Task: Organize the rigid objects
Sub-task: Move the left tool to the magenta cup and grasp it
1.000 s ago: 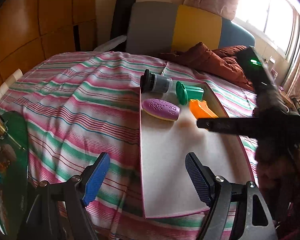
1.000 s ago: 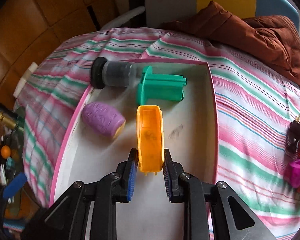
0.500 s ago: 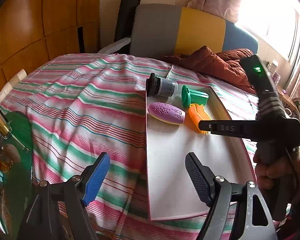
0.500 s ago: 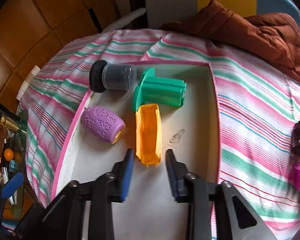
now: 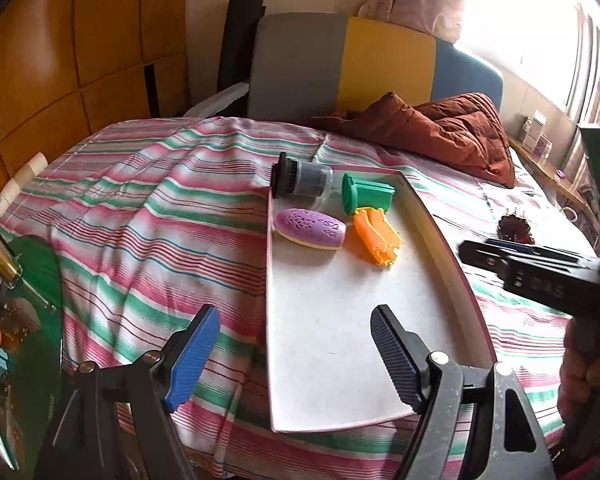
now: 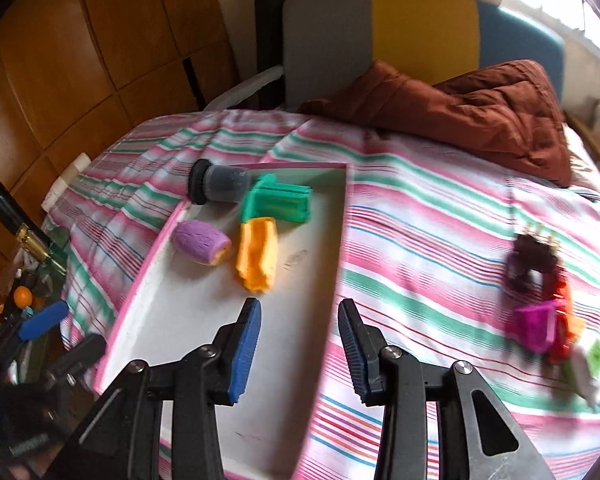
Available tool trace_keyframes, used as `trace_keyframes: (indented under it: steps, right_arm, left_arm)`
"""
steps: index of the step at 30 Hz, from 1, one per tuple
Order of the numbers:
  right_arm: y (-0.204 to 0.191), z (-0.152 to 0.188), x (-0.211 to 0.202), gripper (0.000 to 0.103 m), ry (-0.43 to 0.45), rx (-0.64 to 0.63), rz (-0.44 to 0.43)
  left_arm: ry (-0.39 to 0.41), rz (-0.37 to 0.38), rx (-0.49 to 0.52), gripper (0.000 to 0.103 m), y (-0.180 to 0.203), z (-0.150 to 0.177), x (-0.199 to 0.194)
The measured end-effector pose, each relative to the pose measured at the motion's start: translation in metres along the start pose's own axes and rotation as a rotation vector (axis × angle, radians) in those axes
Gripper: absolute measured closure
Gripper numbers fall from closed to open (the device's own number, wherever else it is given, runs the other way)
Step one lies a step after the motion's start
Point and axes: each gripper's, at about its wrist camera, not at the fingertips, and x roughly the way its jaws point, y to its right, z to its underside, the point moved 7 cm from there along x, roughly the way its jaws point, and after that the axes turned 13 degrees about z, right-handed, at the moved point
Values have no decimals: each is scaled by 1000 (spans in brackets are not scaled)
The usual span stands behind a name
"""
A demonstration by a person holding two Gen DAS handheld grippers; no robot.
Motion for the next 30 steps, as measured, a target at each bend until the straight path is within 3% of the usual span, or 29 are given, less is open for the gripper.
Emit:
trace_keyframes:
  steps: [7,20,27,30]
  right_arm:
    - [59,17,-17,62,23,80,71]
    - [212,44,-45,62,36,294,297]
    - [298,65,-51,57,63,489,418]
    - [326,83,-42,57,3,628,415]
  left_arm:
    - [-10,21,31,24,16,0,4]
    - [-39,68,93,24,53,-4,15]
    - [-74,181,105,26,90,-9,25]
    - [-101,220,132,26,114,-8,35]
